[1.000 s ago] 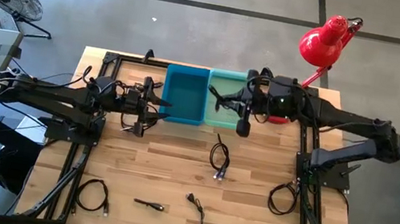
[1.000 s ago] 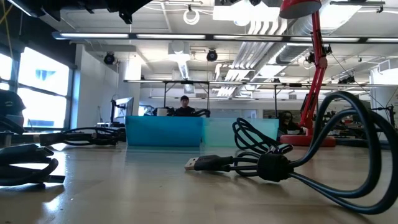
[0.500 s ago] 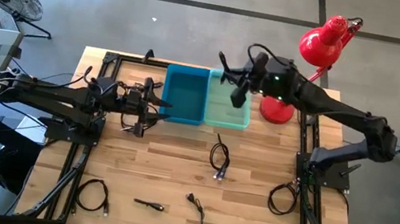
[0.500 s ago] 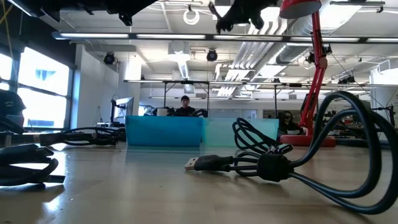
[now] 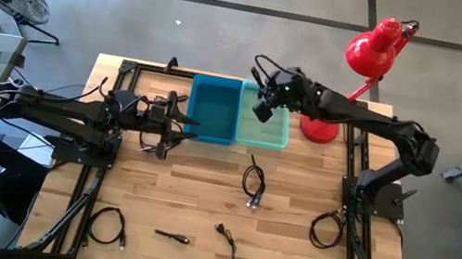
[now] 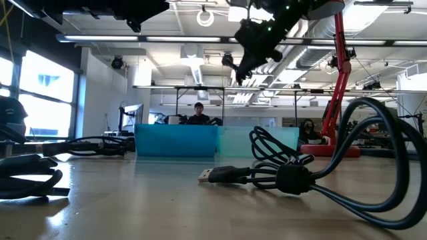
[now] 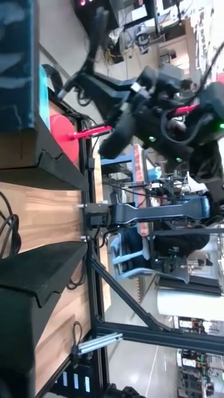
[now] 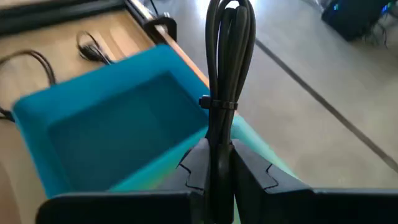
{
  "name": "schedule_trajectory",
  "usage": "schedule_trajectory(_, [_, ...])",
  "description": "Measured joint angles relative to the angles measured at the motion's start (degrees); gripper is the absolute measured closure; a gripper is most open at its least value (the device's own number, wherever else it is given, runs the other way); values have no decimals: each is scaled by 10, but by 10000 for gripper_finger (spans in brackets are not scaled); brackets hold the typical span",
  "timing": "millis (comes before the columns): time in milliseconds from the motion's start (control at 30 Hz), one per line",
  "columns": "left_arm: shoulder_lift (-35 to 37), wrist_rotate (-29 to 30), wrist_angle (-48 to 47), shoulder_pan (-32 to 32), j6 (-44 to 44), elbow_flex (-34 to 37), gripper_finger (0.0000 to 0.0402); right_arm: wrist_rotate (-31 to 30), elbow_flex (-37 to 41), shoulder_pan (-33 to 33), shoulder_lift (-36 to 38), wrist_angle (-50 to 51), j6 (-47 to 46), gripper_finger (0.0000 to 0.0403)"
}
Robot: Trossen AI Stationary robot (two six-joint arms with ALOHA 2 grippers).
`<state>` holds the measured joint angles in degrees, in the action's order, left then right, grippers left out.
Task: Pick & Place USB Port
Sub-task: Put the black USB cable into the green bin, then put the black HDMI cable into the blue bin
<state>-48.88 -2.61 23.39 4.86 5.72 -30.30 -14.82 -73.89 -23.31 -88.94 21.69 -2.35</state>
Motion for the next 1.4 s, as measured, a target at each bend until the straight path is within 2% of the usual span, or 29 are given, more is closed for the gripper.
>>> schedule_trajectory(400, [0,2,0,0,0,0,261,54,0,-22,-83,55,-4,371])
schedule_trajectory(767, [0,2,-28,0,0,0,261,112,0,-49,-92,84,-32,370])
schedule_trajectory(1000, [0,2,-28,0,0,0,261,145,0,-61,-92,100,-32,312])
schedule_trajectory(1267, [0,2,-47,0,0,1,261,141,0,-60,-92,81,-42,275])
schedule_trajectory(1400, [1,-4,-53,0,0,1,261,159,0,-59,-92,65,-39,252])
